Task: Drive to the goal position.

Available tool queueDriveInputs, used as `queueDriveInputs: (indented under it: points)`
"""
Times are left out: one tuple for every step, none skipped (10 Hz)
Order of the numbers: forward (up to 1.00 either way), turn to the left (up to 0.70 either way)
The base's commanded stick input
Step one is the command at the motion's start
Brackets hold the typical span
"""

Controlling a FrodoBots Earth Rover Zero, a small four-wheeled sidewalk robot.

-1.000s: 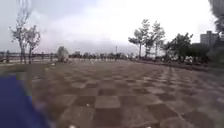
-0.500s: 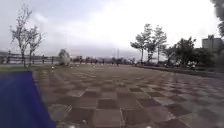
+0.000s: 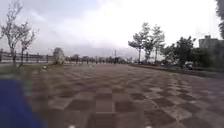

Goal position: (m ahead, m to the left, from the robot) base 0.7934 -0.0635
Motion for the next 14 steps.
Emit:
queueDriveInputs:
  points:
    - [1.00,0.00]
    - [1.00,0.00]
    - [1.00,0.00]
    - [1.00,0.00]
    - [1.00,0.00]
    - [1.00,0.00]
    - [1.00,0.00]
    - [1.00,0.00]
    - [1.00,0.00]
    - [1.00,0.00]
    - [1.00,0.00]
    - [1.00,0.00]
    - [1.00,0.00]
    - [1.00,0.00]
